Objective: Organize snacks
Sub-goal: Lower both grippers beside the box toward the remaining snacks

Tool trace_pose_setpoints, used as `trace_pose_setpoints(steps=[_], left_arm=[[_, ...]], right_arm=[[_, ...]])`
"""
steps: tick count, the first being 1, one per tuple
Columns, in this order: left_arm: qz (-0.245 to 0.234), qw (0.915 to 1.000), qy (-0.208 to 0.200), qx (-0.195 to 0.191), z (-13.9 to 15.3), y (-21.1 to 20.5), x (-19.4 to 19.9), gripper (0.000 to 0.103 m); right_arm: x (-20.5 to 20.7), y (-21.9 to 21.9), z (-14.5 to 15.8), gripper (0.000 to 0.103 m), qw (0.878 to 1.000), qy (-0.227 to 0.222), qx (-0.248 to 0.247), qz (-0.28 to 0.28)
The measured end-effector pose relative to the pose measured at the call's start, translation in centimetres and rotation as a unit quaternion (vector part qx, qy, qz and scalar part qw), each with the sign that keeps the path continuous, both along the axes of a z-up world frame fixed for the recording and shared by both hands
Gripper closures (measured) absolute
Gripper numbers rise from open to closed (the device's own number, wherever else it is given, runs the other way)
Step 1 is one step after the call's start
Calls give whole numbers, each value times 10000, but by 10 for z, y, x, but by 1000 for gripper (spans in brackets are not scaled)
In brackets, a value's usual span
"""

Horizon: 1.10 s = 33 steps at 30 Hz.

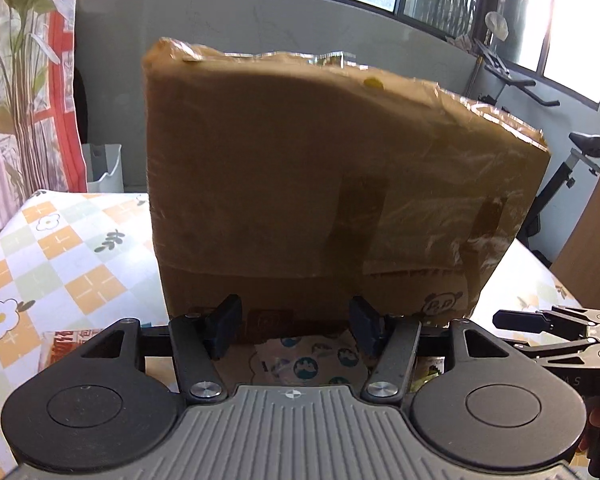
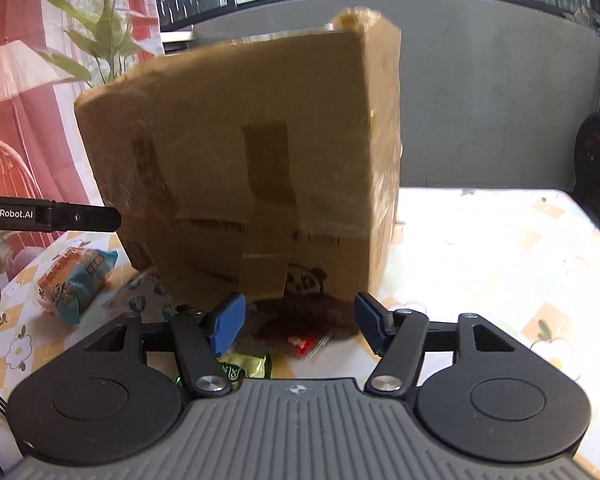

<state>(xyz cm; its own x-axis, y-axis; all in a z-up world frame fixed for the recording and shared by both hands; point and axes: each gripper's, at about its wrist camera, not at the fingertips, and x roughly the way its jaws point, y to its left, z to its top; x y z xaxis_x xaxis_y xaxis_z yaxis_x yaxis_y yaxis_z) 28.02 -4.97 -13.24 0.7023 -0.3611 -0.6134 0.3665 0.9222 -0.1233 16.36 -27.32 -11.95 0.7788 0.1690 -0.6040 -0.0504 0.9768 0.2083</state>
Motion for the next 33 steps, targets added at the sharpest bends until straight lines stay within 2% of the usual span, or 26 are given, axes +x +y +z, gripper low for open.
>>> trace_pose_setpoints(steps=[3, 6, 10, 12, 14, 17, 18, 19, 20, 23, 24, 29, 33], left_arm=[[-48, 9998, 188, 94, -12, -4, 9, 33], [-45, 9992, 391, 0, -23, -5, 17, 31], [-191, 9981, 576, 47, -38, -10, 19, 27], [-199, 9979, 602, 130, -44, -11, 21, 26], [-191, 9976, 669, 53, -49, -10, 23, 21], [-248, 9967, 775, -21, -57, -8, 30, 21], [-316, 9963, 801, -17, -59, -9, 30, 23], [-435, 9955, 835, -41, -61, -8, 30, 38], [-479, 9953, 838, 9, -63, -9, 29, 44], [-407, 9966, 722, -18, -65, -4, 22, 45], [-382, 9963, 763, -74, -65, -1, 21, 45], [-334, 9949, 929, -185, -65, 8, 18, 45], [-306, 9951, 928, -144, -66, 9, 10, 45]], right_arm=[[15, -1, -8, 26, 9996, 203, -72, -169], [26, 3, -17, 24, 9987, 347, -242, -279], [36, 12, -31, 24, 9980, 593, -130, -192], [38, 15, -36, 24, 9977, 632, -120, -202], [40, 23, -38, 23, 9974, 593, -270, -314], [39, 35, -41, 16, 9963, 539, -552, -366], [37, 37, -42, 17, 9962, 511, -612, -362], [35, 39, -43, 19, 9957, 484, -714, -350], [34, 41, -44, 22, 9951, 465, -816, -308], [27, 38, -42, 34, 9960, 414, -752, -267], [24, 36, -41, 44, 9963, 388, -729, -251], [13, 26, -39, 55, 9977, 396, -529, -149], [3, 28, -36, 55, 9979, 412, -465, 172]])
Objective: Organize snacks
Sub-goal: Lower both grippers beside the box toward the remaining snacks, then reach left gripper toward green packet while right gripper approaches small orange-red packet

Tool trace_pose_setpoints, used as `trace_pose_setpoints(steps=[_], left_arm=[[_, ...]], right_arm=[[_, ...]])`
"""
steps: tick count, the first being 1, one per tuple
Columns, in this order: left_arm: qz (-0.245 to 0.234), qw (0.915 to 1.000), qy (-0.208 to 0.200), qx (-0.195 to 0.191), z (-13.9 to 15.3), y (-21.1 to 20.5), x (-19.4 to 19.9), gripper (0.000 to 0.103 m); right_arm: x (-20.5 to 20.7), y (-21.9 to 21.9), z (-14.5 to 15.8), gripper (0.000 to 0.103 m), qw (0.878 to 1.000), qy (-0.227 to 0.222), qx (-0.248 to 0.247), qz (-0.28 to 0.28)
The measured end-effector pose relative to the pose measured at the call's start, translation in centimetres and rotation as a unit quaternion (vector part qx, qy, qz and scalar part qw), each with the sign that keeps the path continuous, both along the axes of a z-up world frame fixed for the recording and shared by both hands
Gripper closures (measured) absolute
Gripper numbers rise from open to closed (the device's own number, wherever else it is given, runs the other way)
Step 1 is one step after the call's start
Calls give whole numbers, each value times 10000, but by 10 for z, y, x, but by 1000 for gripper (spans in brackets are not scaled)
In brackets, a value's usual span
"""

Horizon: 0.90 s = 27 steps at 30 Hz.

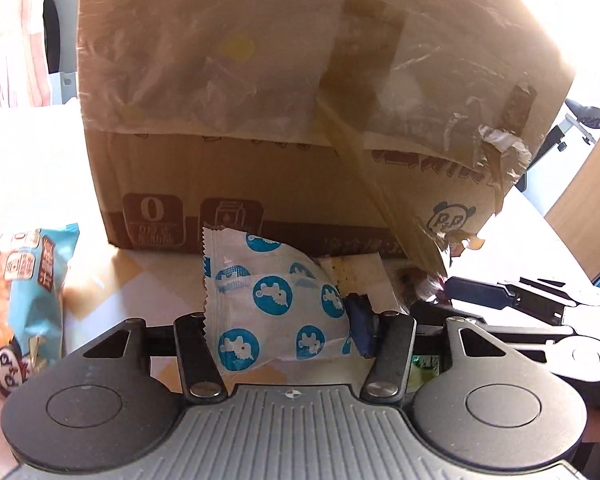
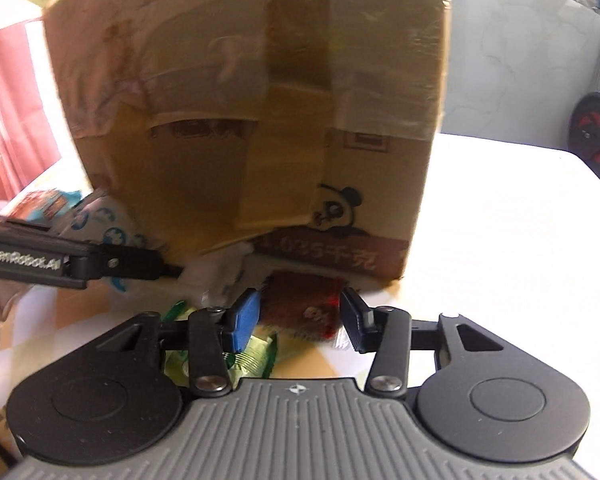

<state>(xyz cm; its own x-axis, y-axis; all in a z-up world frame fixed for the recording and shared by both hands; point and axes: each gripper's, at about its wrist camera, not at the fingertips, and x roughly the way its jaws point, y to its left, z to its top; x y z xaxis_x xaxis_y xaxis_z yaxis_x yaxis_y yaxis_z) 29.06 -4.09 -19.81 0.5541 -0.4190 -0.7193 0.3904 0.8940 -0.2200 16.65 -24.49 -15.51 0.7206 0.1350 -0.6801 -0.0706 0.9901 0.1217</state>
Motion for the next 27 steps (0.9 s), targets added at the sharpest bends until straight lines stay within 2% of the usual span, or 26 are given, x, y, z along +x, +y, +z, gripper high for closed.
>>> trace_pose_setpoints(steps=[3, 4, 6, 7, 12, 15, 17, 19, 21, 23, 27], left_arm=[[-51, 9999, 91, 125, 0, -4, -6, 46], [-138, 9991, -59, 395, 0, -9, -11, 49], [-346, 9947, -316, 920, 0, -18, -22, 50], [-386, 9929, -389, 1056, 0, -22, -27, 50], [-242, 9965, -218, 775, 3, -7, -33, 50], [-220, 9970, -168, 720, 3, 0, -38, 50], [-127, 9978, -107, 638, 4, 7, -37, 51], [-25, 9983, -56, 587, -1, 8, -35, 51], [47, 9984, -36, 571, -1, 9, -35, 51], [73, 9984, -42, 554, 0, 12, -36, 51], [97, 9979, -98, 628, -1, 7, -38, 51]], right_arm=[[-2, 5, 1, 55, 9997, 27, -90, 204], [-4, 8, 1, 55, 9996, 34, -112, 256], [-10, 10, 1, 55, 9993, 45, -130, 336], [-11, 11, 2, 55, 9992, 54, -117, 366], [-4, 8, 4, 55, 9989, 141, 40, 455], [1, -2, 9, 55, 9976, 341, 126, 591], [12, -10, 18, 56, 9963, 442, 27, 732], [26, -16, 23, 54, 9965, 342, -157, 743], [38, -23, 21, 48, 9962, 367, -317, 730], [47, -30, 17, 47, 9964, 416, -312, 674], [50, -37, 6, 35, 9988, 316, 342, 144]])
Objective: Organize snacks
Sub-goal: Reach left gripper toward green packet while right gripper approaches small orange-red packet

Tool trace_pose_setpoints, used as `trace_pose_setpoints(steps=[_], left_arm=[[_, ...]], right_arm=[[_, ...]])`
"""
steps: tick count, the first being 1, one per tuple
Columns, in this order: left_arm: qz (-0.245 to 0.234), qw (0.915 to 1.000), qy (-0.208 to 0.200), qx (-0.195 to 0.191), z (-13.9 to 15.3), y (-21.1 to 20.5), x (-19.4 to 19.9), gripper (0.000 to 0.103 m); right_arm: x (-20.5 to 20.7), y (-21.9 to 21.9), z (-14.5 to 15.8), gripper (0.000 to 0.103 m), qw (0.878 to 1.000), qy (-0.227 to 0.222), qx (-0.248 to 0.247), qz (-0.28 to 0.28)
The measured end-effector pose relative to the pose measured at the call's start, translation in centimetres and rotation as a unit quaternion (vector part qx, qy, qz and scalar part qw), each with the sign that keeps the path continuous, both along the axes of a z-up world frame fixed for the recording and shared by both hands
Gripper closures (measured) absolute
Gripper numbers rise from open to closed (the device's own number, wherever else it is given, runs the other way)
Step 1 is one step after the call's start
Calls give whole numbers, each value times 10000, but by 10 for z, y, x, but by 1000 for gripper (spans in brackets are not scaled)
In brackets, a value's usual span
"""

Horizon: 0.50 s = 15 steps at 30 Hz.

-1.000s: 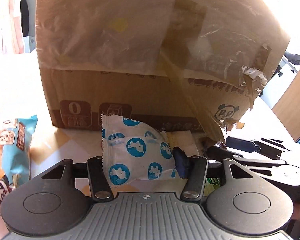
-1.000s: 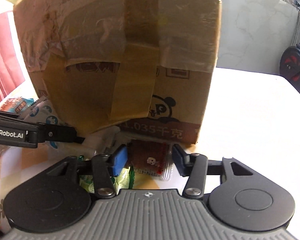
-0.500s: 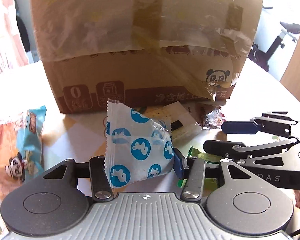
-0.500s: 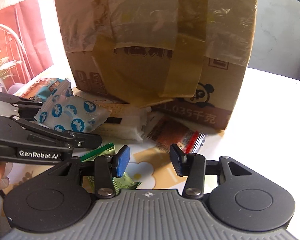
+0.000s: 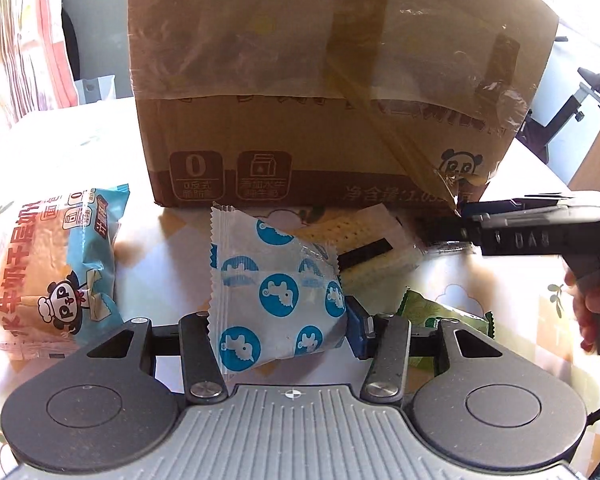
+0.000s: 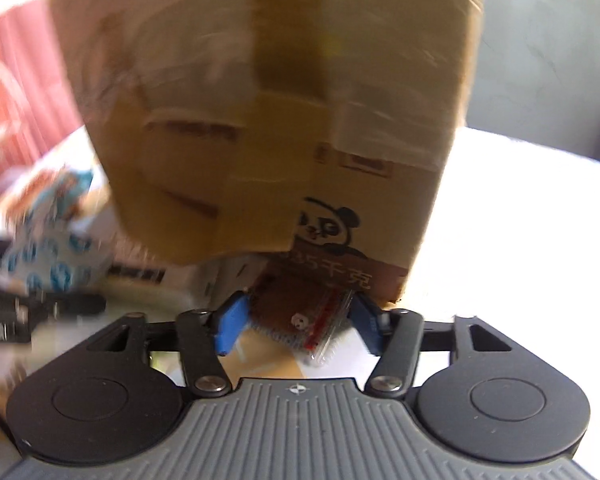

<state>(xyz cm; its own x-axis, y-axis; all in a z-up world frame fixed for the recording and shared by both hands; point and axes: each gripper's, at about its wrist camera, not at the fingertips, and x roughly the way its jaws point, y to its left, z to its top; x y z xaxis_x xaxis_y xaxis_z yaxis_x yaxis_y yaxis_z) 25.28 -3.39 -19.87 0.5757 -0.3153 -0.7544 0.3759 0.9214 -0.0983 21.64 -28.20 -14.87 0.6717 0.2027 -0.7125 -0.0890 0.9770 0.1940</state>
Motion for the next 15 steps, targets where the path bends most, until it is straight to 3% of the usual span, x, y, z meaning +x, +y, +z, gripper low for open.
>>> trace_pose_setpoints(steps=[2, 4, 9, 12, 15], left_arm=[[22, 10000, 0, -40, -3, -4, 1, 51], [56, 9999, 17, -132, -3, -1, 1, 51], [119, 9997, -38, -225, -3, 6, -6, 51], [116, 9997, -68, -211, -2, 7, -10, 51], [119, 9995, -72, -269, -3, 9, -14, 51]], right_arm=[[2, 2, -1, 32, 9999, -23, -44, -108], [2, 21, -1, 40, 9970, -20, -756, 158], [-7, 12, 1, 67, 9989, 89, -452, -9], [-26, 7, 1, 77, 9991, 112, -399, -60], [-37, 9, 2, 78, 9990, 187, -405, -55]])
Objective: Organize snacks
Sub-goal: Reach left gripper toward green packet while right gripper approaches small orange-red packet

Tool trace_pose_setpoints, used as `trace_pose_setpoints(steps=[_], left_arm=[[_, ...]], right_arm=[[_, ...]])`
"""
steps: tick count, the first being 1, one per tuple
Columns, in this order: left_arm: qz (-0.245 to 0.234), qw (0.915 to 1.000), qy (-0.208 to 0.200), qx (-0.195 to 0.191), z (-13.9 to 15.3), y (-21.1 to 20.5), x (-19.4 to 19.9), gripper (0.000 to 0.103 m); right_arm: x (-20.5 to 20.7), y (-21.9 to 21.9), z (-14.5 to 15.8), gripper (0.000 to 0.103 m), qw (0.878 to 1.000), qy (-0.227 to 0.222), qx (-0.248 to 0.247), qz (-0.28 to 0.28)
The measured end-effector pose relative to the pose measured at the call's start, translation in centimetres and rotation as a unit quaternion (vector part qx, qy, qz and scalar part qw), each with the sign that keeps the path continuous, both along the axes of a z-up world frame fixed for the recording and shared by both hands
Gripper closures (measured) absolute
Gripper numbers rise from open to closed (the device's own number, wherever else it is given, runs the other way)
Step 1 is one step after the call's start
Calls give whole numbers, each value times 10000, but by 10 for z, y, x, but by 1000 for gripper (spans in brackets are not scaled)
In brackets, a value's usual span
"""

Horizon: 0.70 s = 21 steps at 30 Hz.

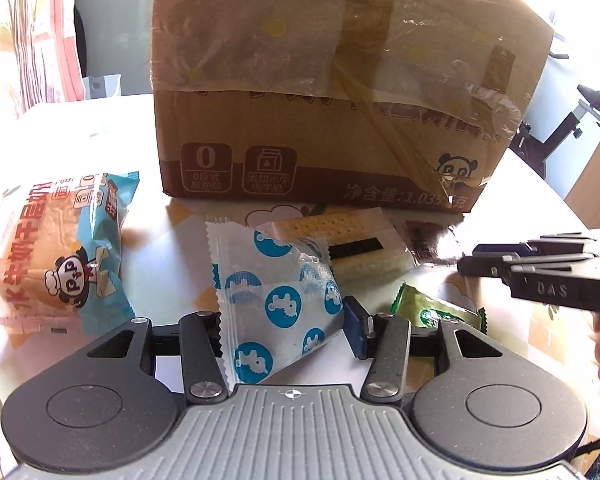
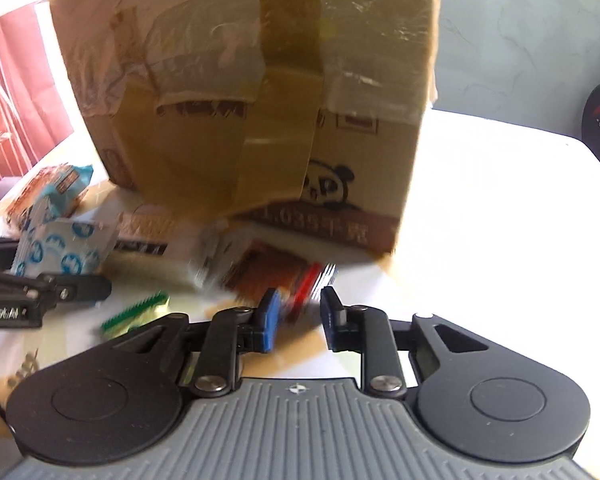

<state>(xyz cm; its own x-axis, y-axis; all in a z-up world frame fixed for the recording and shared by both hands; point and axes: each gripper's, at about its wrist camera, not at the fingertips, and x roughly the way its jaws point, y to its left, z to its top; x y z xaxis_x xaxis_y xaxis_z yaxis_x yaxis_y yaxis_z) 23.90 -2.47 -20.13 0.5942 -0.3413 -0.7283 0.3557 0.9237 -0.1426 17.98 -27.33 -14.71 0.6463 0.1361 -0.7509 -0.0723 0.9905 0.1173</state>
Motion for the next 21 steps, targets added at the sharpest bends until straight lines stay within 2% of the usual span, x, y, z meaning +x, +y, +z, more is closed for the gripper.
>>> trace_pose_setpoints(steps=[7, 10, 12, 14, 16, 18, 21], left_arm=[[64, 10000, 3, -63, 0, 5, -8, 50], [98, 9999, 11, 21, 1, 8, -9, 50], [213, 9998, -43, 52, 1, 13, -7, 50], [333, 9994, -26, 94, 4, 18, -3, 49], [370, 9992, -95, 140, 10, 22, 0, 47], [388, 9987, -255, 194, 17, 25, 1, 38], [474, 9982, -338, 170, 27, 32, 2, 31]], right_arm=[[-19, 16, 5, 78, 9995, 220, 226, 86], [-23, 18, 9, 78, 9980, 347, 512, 140], [-23, 23, 11, 78, 9975, 345, 353, 506], [-20, 25, 13, 76, 9970, 115, -76, 766], [-13, 24, 16, 64, 9943, -174, -359, 988], [-4, 24, 17, 47, 9906, -444, -512, 1192], [13, 24, 11, 31, 9873, -520, -552, 1394]])
